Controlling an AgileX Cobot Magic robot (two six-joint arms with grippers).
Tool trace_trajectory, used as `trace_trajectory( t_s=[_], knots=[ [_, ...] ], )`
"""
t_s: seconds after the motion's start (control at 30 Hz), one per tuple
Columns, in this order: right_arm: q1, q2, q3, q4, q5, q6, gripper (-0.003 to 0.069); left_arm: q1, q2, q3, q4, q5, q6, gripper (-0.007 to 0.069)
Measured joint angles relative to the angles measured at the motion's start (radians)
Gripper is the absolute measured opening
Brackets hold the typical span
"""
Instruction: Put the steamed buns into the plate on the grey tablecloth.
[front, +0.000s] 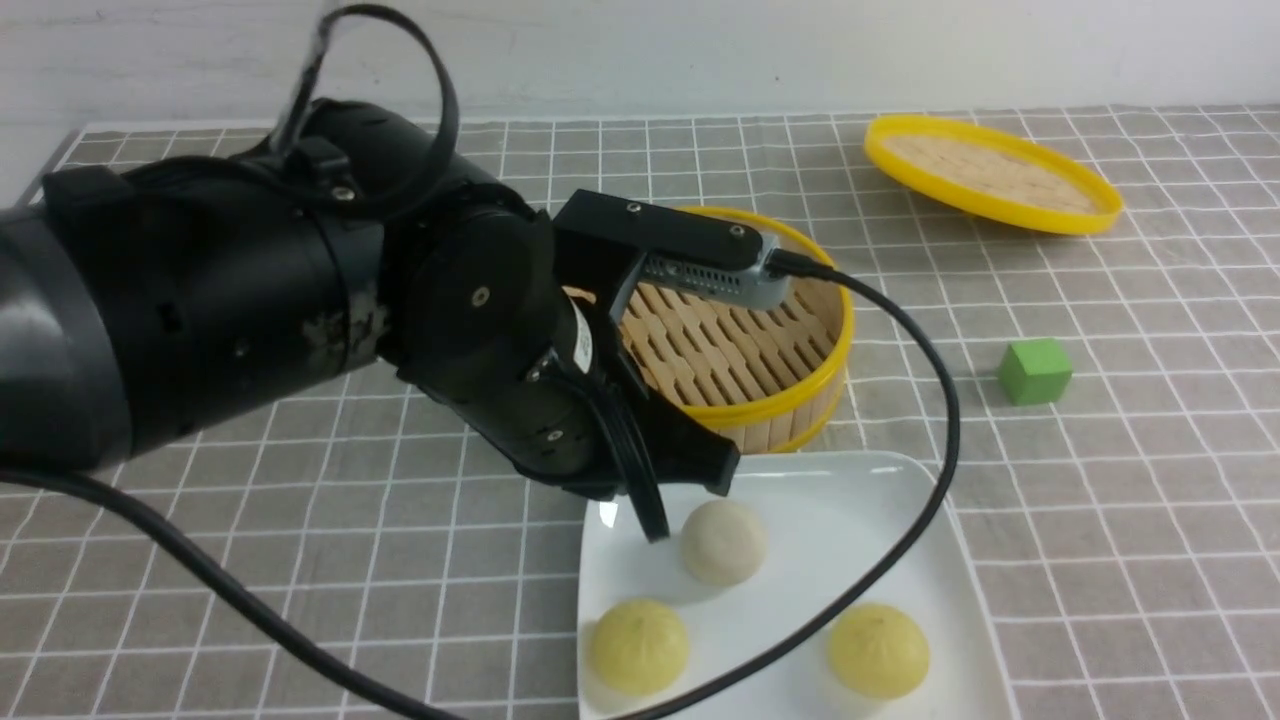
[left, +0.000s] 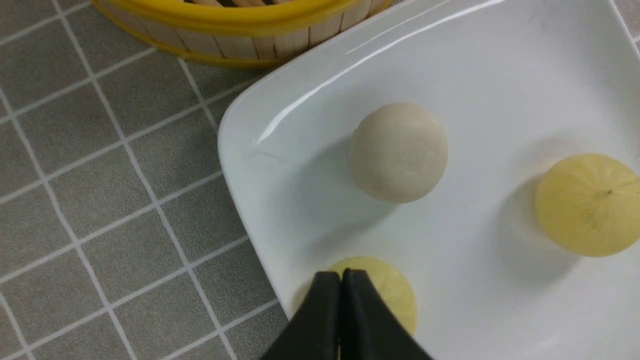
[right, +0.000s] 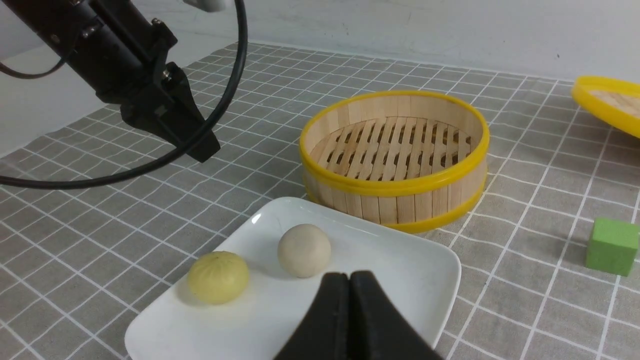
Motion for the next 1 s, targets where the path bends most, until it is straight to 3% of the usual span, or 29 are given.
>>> trace_trajectory(
  t_s=[0.17, 0.37, 0.53, 1.0],
  knots=[
    [-0.024, -0.03, 0.002, -0.008, -0.003, 0.0, 0.0006, 0.0, 0.0, 0.0, 0.003, 0.006, 0.0, 0.0032],
    [-0.262, -0.062, 0.145, -0.032, -0.097, -0.001, 0.0014, 0.0, 0.0, 0.0, 0.003, 0.005, 0.0, 0.0036],
    [-0.399, -0.108, 0.296, -0.076, -0.091, -0.001, 0.0022, 0.0, -0.012, 0.0, 0.008, 0.003, 0.0, 0.0036],
    [-0.55, -0.139, 0.371, -0.095, -0.081, -0.001, 0.0036, 0.0, -0.384, 0.0, 0.089, 0.084, 0.0, 0.0036]
  ],
)
